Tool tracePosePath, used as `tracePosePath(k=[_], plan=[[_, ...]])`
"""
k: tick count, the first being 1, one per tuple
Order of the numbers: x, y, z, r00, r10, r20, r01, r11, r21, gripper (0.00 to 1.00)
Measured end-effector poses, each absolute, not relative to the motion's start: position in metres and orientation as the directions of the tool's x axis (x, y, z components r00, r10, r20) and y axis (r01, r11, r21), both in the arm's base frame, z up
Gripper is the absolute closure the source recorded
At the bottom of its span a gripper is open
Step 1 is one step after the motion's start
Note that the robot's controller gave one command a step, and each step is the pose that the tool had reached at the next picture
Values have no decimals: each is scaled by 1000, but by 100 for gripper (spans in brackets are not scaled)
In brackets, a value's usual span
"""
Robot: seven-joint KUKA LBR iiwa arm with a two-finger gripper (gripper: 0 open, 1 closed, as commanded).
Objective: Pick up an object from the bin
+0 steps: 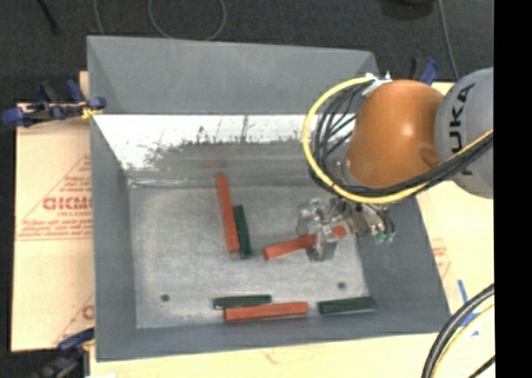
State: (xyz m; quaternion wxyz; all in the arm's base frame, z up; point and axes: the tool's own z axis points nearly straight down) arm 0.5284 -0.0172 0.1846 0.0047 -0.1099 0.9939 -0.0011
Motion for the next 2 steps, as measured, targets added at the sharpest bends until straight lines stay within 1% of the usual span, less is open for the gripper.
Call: tracePosePath(k=[1,2], plan=[[517,-35,288,-971,-239,-11,-239,971,-5,100],[545,-18,232,-906,-423,0,-423,906,0,100]])
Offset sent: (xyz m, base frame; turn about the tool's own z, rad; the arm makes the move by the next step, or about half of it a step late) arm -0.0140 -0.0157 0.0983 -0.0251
